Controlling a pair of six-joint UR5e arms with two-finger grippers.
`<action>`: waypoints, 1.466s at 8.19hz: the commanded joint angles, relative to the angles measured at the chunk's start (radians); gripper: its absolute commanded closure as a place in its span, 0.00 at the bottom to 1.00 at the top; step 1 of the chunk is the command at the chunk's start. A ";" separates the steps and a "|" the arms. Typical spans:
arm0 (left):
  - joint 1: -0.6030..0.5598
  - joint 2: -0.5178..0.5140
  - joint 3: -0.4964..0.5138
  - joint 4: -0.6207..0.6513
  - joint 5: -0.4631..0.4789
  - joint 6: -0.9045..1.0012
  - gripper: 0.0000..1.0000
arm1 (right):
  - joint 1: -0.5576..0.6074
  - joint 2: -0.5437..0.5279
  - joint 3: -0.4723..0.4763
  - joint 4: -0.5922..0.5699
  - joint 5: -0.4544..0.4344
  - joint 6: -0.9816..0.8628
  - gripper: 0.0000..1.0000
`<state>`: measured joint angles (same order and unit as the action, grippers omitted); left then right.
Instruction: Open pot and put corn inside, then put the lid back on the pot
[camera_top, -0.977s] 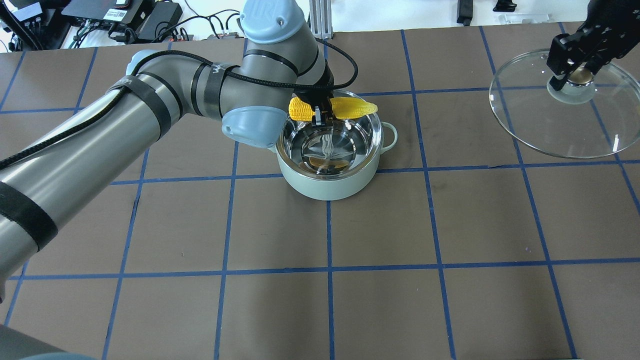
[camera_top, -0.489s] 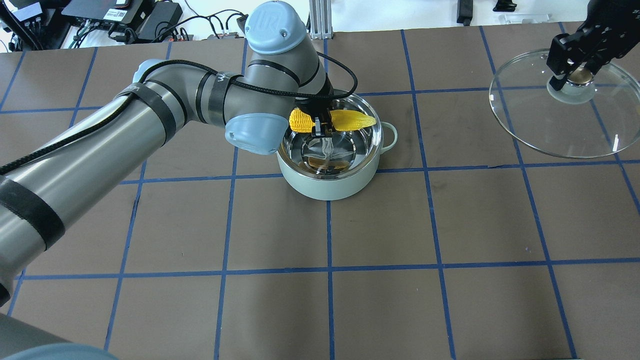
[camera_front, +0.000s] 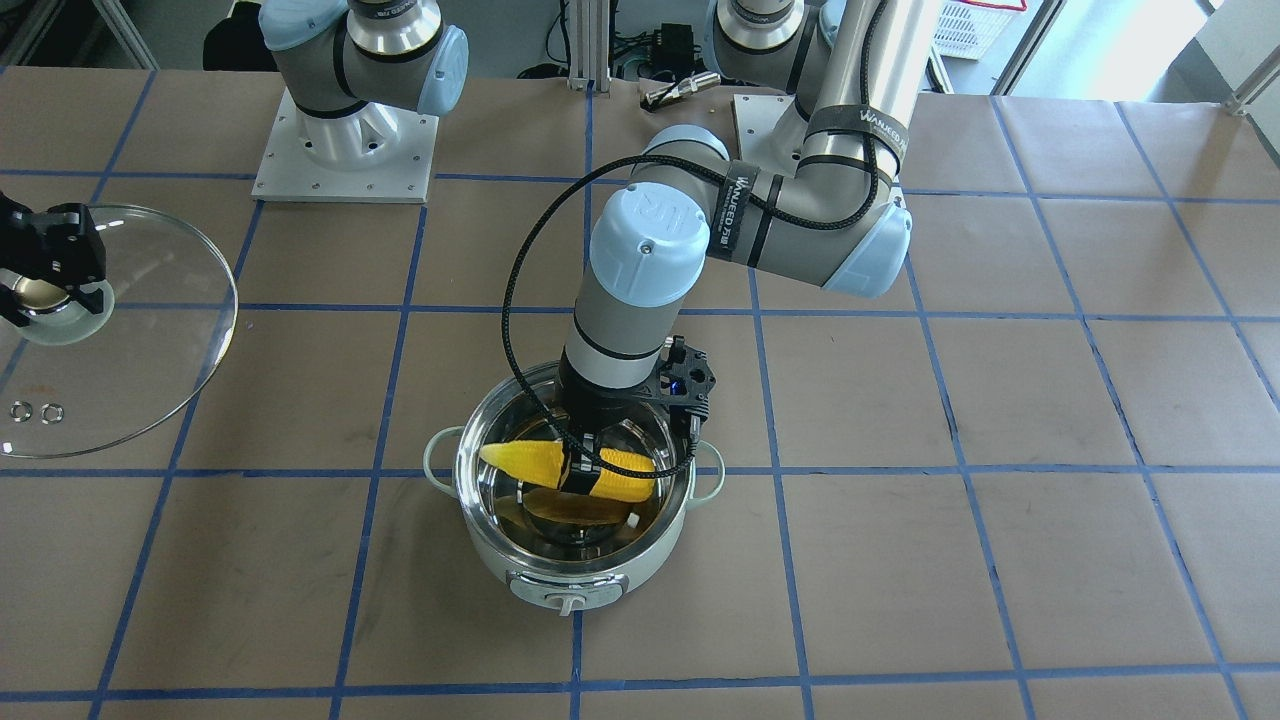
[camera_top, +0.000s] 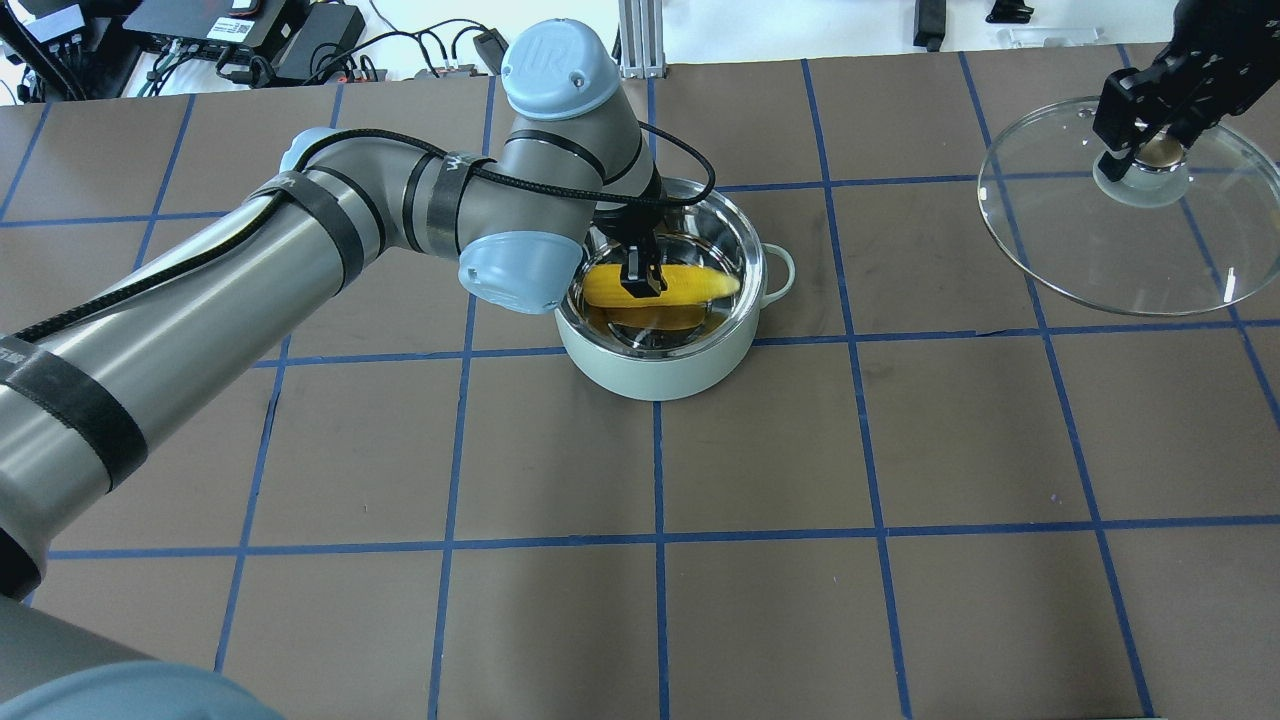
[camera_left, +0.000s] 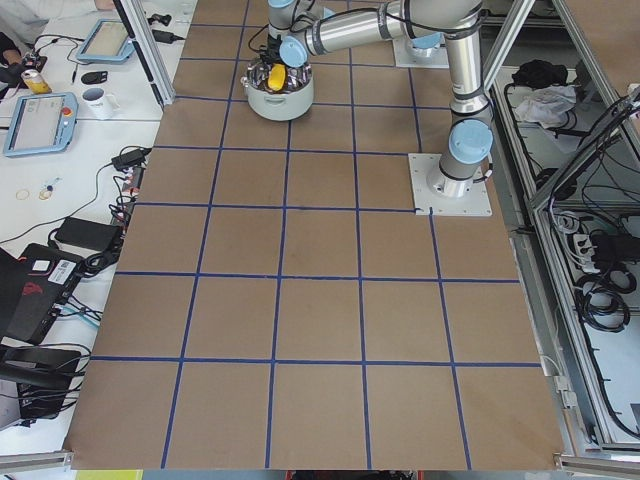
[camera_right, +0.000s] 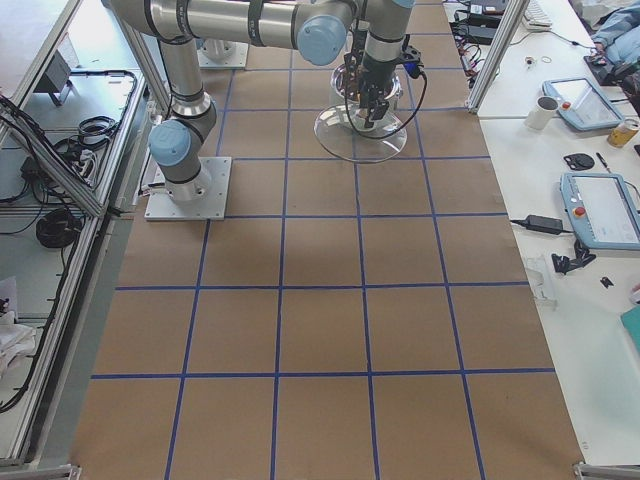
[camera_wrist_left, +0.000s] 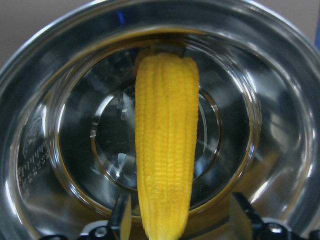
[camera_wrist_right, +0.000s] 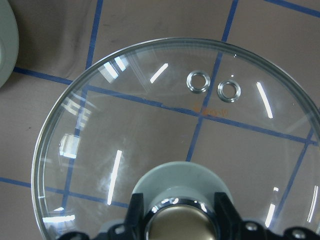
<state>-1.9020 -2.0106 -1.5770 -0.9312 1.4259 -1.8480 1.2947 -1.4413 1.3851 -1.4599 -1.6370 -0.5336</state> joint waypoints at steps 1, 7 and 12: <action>0.000 0.015 0.009 0.005 -0.001 0.003 0.02 | 0.000 0.001 0.000 0.000 0.000 -0.002 0.95; 0.150 0.121 0.018 -0.038 -0.001 0.851 0.01 | 0.000 -0.001 -0.001 0.000 0.003 0.009 0.95; 0.411 0.232 0.023 -0.225 0.151 1.545 0.00 | 0.049 0.001 -0.018 -0.040 0.138 0.322 0.92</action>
<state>-1.5487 -1.8212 -1.5559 -1.0738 1.4572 -0.4962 1.3043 -1.4455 1.3712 -1.4764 -1.5630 -0.3676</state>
